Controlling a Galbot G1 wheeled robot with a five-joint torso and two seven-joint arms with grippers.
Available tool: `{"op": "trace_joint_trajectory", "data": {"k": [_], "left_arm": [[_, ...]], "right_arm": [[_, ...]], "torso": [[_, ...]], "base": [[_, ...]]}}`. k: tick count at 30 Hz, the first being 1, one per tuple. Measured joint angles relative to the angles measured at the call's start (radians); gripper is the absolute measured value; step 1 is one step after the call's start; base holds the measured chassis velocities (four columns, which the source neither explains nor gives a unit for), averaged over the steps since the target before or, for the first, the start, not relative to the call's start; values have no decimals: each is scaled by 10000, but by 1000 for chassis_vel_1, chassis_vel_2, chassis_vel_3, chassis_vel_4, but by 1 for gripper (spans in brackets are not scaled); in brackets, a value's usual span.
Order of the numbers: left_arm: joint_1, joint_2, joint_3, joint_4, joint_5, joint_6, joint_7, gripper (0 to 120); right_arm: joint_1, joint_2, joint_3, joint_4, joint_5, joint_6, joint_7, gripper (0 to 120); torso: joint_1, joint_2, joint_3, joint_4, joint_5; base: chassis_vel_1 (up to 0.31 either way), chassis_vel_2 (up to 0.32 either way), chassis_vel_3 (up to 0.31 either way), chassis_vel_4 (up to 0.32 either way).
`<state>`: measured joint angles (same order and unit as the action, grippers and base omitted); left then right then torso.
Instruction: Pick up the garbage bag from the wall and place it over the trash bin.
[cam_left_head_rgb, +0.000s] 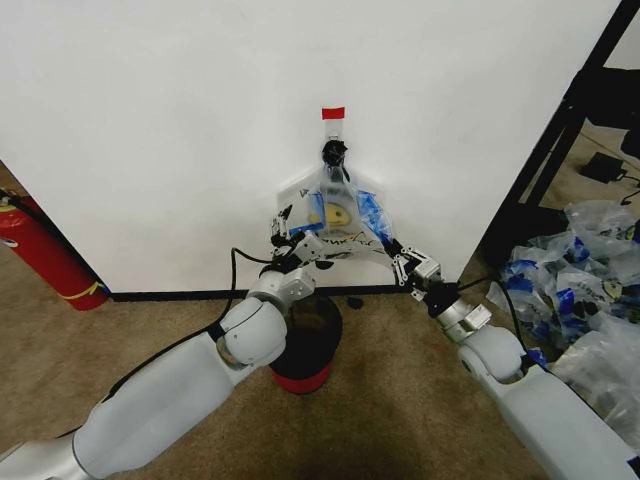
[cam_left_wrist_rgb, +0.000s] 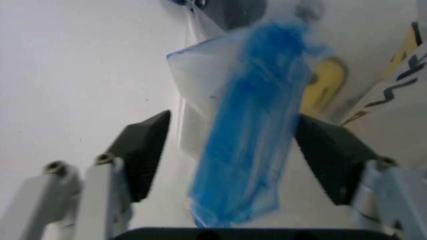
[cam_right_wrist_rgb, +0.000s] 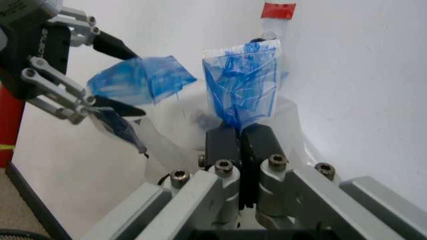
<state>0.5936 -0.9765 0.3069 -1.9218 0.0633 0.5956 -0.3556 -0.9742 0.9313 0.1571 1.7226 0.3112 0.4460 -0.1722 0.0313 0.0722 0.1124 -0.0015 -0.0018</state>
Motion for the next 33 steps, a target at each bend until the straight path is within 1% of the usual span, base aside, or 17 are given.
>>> {"op": "trace_joint_trajectory", "data": {"k": [2,4,7,9,10,12,14,16,18,19,26,33], "left_arm": [[4,-14,-11,15,-6,-18,-13,66],[36,-66,-48,35,-26,-93,-90,54],[169,-113,-193,-53,-37,-147,-142,43],[250,-110,-280,-151,-40,-169,-152,36],[250,-110,-280,-151,-40,-169,-152,36],[372,-44,-402,-312,-45,-187,-152,26],[448,25,-483,-432,-49,-195,-152,20],[525,95,-595,-552,-59,-211,-145,10],[553,116,-636,-597,-63,-219,-137,8],[615,152,-710,-685,-75,-234,-116,1],[1056,292,-1127,-1052,-189,-401,15,0],[1812,290,-1704,-1317,-491,-788,139,0]], "right_arm": [[-1,2,-1,7,0,5,1,0],[-21,2,-1,29,0,17,1,0],[-66,-11,16,64,0,18,5,0],[-100,-21,38,81,-4,18,6,0],[-100,-21,38,81,-4,18,6,0],[-164,-40,71,107,-14,18,7,0],[-206,-47,86,126,-21,18,8,0],[-236,-56,108,131,-36,18,11,0],[-244,-59,112,130,-44,18,12,0],[-253,-59,118,131,-50,18,17,0],[-478,-52,180,213,-50,16,55,0],[-1199,-91,342,560,69,16,47,0]], "torso": [[0,0,0,0,0],[0,0,0,-1,0],[0,0,0,-1,-1],[0,0,0,0,0],[0,0,0,0,0],[0,0,0,-2,-1],[0,0,0,0,0],[0,0,0,-1,-1],[0,0,0,-1,0],[0,0,0,-1,0],[0,0,0,0,-1],[0,3,-1,-1,-1]], "base": [[0,0,0,0],[0,0,0,0],[0,0,0,0],[0,0,0,0],[0,0,0,0],[0,0,0,0],[0,0,0,0],[0,0,0,0],[0,0,0,0],[0,0,0,0],[0,0,0,0],[0,0,0,0]]}}
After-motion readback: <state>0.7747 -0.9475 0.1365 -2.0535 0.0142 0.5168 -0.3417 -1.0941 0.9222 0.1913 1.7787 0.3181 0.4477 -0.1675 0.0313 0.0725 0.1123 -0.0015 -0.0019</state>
